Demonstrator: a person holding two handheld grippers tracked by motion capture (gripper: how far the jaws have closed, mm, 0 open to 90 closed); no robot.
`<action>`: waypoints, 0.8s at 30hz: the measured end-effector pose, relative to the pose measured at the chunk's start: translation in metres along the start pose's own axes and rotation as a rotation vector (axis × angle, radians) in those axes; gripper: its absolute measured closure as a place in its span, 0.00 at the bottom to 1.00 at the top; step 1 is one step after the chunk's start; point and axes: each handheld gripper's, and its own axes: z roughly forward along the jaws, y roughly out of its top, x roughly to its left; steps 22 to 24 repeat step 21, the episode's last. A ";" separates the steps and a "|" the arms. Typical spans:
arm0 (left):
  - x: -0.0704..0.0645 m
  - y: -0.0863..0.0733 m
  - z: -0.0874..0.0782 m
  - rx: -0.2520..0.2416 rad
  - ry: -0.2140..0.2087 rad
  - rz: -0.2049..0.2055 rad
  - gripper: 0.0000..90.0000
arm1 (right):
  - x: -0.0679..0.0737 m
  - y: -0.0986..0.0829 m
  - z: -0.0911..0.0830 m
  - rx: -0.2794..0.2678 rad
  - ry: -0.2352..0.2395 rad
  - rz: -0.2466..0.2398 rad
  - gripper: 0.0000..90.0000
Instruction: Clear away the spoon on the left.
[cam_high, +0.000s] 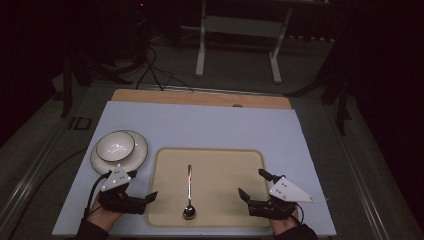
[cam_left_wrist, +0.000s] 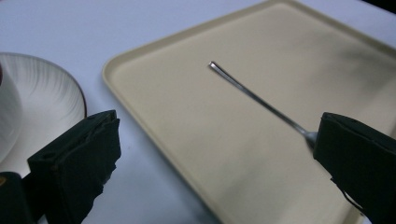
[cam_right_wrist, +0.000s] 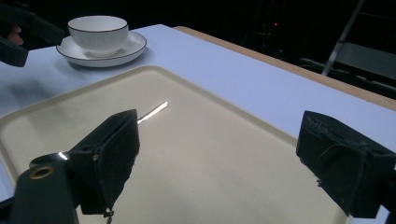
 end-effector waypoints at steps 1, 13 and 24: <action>-0.001 0.000 0.001 0.006 0.018 0.004 0.02 | 0.000 0.000 0.000 0.001 0.000 0.000 0.15; 0.002 -0.005 0.008 0.039 0.182 -0.039 0.02 | -0.002 -0.002 0.003 0.022 0.008 0.014 0.15; 0.002 -0.004 0.006 0.003 0.178 -0.030 0.02 | -0.002 -0.002 0.004 0.029 0.011 0.014 0.15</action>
